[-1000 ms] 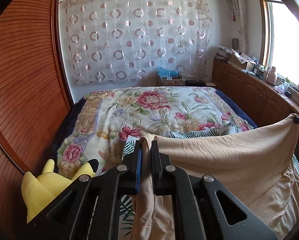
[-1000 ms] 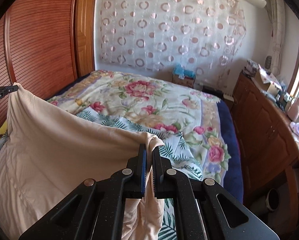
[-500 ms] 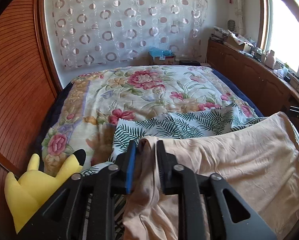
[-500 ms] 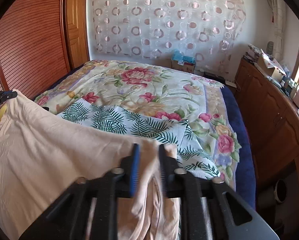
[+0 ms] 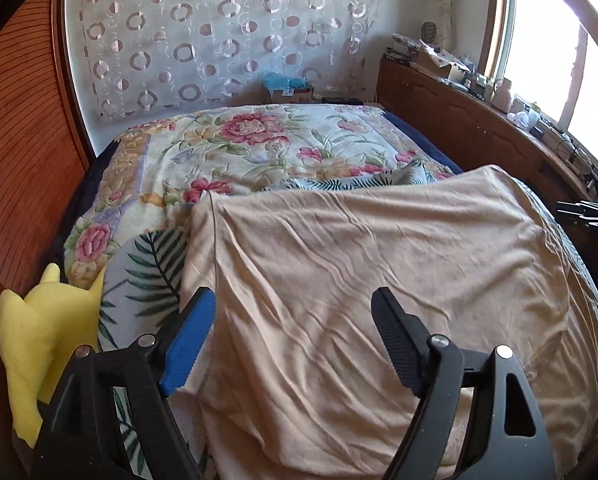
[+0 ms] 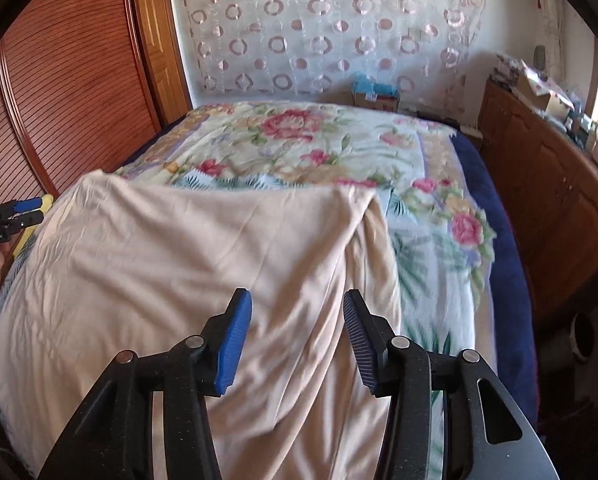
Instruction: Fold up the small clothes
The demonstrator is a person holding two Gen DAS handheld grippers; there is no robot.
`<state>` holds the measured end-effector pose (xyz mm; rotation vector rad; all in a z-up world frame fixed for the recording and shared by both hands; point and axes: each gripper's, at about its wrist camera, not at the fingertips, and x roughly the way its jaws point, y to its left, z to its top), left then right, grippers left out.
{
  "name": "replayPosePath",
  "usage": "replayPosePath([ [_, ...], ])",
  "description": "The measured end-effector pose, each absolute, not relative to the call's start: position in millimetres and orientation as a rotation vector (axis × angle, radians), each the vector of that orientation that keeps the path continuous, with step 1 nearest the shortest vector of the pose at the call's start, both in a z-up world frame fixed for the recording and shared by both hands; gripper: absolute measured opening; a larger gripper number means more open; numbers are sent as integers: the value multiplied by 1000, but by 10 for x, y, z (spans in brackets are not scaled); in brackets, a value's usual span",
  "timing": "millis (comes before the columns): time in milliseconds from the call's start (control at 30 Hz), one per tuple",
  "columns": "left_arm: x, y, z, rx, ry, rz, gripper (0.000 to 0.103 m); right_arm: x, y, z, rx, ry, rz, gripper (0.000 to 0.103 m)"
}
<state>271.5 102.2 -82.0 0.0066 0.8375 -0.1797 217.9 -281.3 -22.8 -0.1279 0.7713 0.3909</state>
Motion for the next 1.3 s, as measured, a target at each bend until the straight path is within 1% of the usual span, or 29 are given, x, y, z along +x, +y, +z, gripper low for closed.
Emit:
replayPosePath([
  [167,2622,952,-1025,13,881,-188,81,1934,-2937,-344,-61,835,397,50],
  [367,2584,885,-1167,39,898,-190,81,1857,-2989,-372,-33,844,377,50],
  [533,2574,836,-1180,73,900,-174,81,1735,-2935,-348,-26,847,401,50],
  [733,2568,818,-1186,70,901,-177,82,1594,-2906,-448,-31,878,422,50],
  [800,2569,809,-1186,72,903,-181,84,1623,-2936,-474,-25,866,427,50],
  [1067,2573,810,-1185,73,904,-181,85,1909,-2888,-527,-33,843,388,50],
  [1300,2475,902,-1118,28,897,-145,85,1857,-2764,-610,-80,784,375,50],
])
